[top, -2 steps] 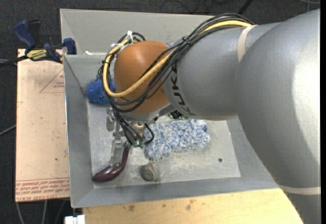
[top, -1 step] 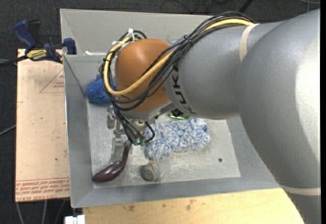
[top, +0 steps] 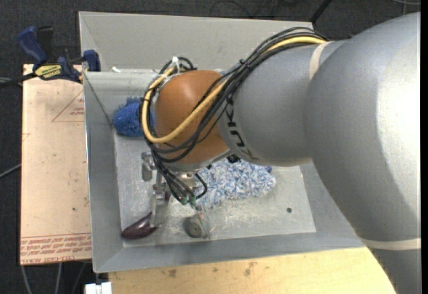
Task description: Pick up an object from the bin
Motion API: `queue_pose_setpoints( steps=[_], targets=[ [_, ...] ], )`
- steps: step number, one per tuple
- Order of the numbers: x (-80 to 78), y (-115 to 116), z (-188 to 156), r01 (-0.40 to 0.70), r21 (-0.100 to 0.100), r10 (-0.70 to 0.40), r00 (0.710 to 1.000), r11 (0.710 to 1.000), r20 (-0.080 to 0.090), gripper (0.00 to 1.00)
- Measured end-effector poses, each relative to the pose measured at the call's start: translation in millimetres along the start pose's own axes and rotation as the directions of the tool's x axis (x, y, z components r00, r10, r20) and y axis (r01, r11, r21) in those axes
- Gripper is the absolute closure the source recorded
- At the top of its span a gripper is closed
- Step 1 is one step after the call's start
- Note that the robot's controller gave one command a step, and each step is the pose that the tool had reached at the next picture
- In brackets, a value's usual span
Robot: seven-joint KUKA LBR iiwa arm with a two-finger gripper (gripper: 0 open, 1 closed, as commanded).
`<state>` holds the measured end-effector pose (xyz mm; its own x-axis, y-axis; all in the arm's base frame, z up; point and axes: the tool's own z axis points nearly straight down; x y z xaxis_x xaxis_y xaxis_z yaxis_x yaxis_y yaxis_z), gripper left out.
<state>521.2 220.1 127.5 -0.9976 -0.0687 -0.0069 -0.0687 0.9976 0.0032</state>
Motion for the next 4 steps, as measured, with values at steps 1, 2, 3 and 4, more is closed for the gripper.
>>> queue_pose_setpoints(
  steps=[1,2,3,4],
  targets=[
    [13.0,-14,43,0.115,0.001,-0.115,0.993,0.993,-0.006,0.00],
    [35.2,-9,57,0.139,0.000,-0.139,0.990,0.990,-0.007,1.00],
    [35.2,-9,57,0.139,0.000,-0.139,0.990,0.990,-0.007,1.00],
    [33.8,-11,-42,0.118,0.002,-0.118,0.993,0.993,-0.010,0.00]
  ],
)
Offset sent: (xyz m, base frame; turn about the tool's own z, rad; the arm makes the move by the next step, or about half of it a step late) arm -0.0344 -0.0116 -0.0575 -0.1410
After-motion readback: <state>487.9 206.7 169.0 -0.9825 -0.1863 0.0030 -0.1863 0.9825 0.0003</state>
